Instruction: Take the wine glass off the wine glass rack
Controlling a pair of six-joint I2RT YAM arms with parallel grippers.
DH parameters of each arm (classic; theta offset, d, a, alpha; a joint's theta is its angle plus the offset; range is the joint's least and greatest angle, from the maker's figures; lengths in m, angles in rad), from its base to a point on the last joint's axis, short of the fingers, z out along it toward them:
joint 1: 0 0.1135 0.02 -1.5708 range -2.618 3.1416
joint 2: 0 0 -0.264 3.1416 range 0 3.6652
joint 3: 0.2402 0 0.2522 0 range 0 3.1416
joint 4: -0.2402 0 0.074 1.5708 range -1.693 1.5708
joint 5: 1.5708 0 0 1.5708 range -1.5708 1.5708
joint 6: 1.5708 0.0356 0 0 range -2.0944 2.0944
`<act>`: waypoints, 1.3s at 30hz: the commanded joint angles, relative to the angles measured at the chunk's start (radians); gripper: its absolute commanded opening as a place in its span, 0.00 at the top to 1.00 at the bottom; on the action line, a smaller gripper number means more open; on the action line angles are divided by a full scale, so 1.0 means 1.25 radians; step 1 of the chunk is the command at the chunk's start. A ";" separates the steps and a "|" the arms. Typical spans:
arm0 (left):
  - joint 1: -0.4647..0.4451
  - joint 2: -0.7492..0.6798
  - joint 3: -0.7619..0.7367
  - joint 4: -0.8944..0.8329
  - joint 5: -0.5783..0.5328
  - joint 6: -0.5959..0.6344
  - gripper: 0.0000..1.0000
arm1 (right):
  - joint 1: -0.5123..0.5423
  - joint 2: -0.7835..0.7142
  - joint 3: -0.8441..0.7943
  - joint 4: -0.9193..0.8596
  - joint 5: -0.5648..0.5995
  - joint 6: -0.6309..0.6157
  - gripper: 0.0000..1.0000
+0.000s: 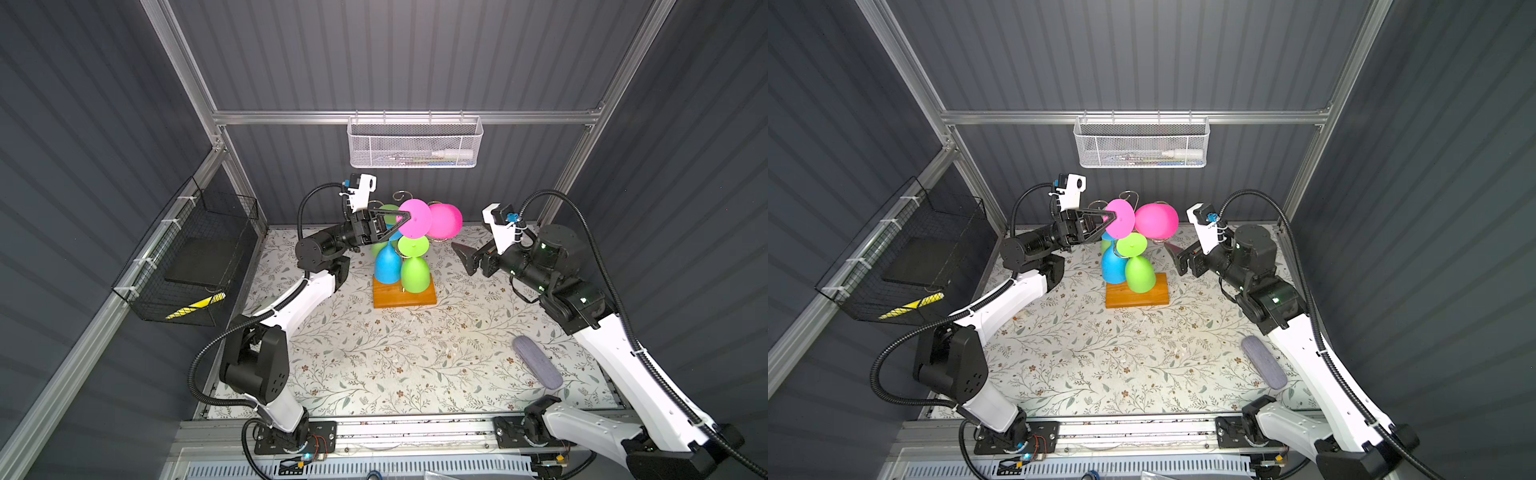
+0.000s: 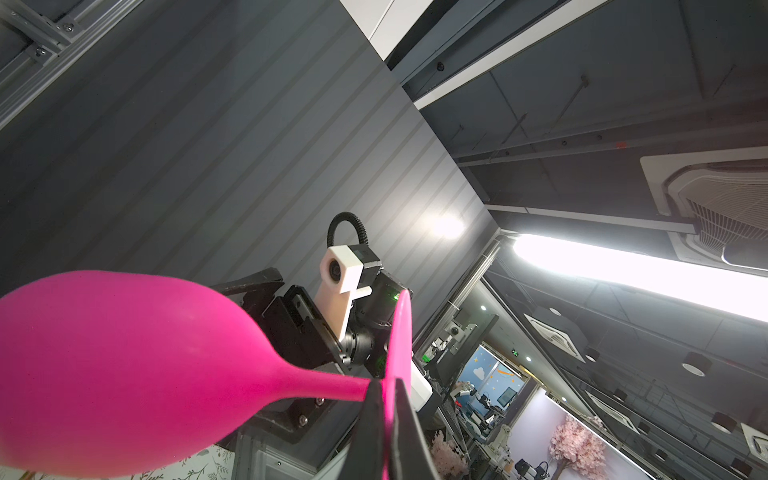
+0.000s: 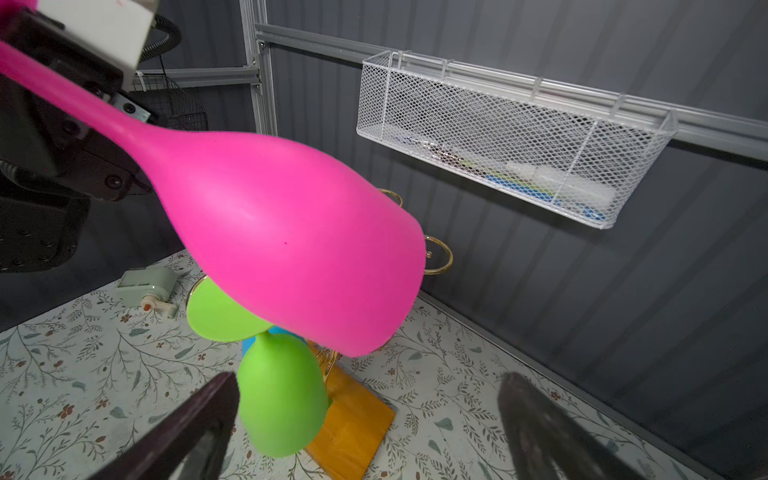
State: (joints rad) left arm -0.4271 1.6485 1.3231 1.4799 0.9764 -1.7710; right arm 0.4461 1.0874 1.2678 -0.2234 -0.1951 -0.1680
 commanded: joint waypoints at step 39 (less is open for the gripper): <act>-0.013 0.010 0.044 0.040 0.006 -0.063 1.00 | 0.066 0.210 0.183 0.080 -0.099 -0.302 0.01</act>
State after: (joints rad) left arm -0.4381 1.6627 1.3514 1.4826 0.9699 -1.8362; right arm 0.5194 1.3418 1.4666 -0.1238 -0.3214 -0.5320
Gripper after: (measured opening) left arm 0.060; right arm 0.989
